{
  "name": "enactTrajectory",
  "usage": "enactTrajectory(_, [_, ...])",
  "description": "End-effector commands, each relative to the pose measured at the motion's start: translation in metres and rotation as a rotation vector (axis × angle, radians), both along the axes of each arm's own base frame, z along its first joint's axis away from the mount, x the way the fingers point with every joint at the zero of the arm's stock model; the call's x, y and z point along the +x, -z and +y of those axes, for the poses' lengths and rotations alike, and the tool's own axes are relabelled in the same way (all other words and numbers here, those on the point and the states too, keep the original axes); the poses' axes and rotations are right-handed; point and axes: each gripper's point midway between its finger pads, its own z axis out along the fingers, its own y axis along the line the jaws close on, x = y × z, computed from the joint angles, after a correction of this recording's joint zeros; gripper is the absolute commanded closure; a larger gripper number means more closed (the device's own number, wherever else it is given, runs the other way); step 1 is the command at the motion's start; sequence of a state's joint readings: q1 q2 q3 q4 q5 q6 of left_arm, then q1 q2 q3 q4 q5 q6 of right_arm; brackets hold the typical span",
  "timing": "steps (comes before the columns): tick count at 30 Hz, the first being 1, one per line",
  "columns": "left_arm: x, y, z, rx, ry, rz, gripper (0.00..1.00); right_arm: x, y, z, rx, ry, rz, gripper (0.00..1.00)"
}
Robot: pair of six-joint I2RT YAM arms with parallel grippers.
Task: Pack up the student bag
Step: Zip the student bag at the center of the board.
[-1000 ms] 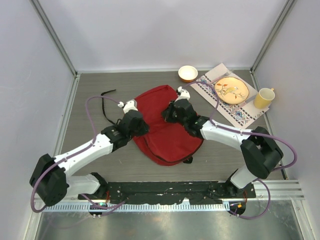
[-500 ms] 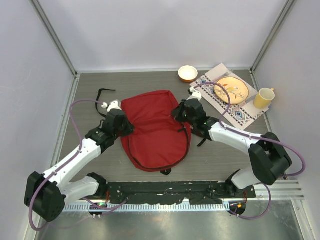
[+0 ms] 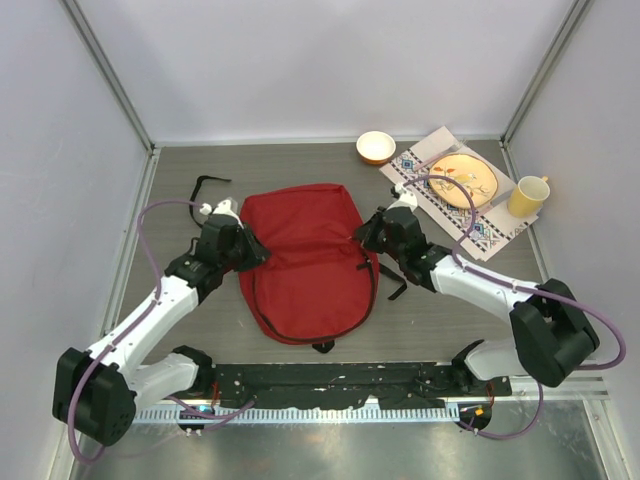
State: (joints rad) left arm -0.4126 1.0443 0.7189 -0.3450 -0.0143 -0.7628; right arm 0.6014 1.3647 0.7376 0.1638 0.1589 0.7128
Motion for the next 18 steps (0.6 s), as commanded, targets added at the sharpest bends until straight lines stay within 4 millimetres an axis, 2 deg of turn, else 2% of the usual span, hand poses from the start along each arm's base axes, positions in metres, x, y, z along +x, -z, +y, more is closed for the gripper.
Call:
enactTrajectory(1, [0.006, 0.002, 0.007, 0.013, -0.008, -0.014, 0.66, 0.010, -0.015, -0.033, -0.029, 0.117, -0.066, 0.98])
enactTrajectory(2, [0.005, -0.001, 0.008, 0.014, -0.011, -0.019, 0.59, 0.010, -0.016, -0.036, -0.029, 0.123, -0.071, 0.98])
enactTrajectory(3, [0.006, -0.003, 0.009, 0.019, -0.016, -0.026, 0.46, 0.008, -0.016, -0.038, -0.036, 0.127, -0.068, 0.98])
enactTrajectory(4, [0.005, -0.004, 0.011, 0.028, -0.018, -0.028, 0.40, 0.008, -0.022, -0.042, -0.032, 0.135, -0.083, 0.97])
enactTrajectory(5, [0.004, -0.007, 0.016, 0.041, -0.034, -0.034, 0.34, 0.009, -0.023, -0.046, -0.043, 0.144, -0.087, 0.92])
enactTrajectory(6, [0.004, -0.009, 0.018, 0.046, -0.041, -0.038, 0.25, 0.008, -0.024, -0.050, -0.053, 0.151, -0.083, 0.86])
enactTrajectory(8, [0.001, -0.012, 0.022, 0.060, -0.056, -0.040, 0.19, 0.008, -0.026, -0.062, -0.079, 0.176, -0.073, 0.63])
enactTrajectory(10, [0.001, -0.014, 0.028, 0.077, -0.082, -0.047, 0.12, 0.009, -0.035, -0.069, -0.089, 0.186, -0.085, 0.44])
enactTrajectory(13, [-0.002, -0.014, 0.039, 0.114, -0.120, -0.032, 0.03, 0.012, -0.043, -0.086, -0.111, 0.220, -0.096, 0.31])
enactTrajectory(18, [-0.004, -0.021, 0.054, 0.158, -0.184, -0.031, 0.00, 0.012, -0.043, -0.114, -0.104, 0.258, -0.039, 0.23])
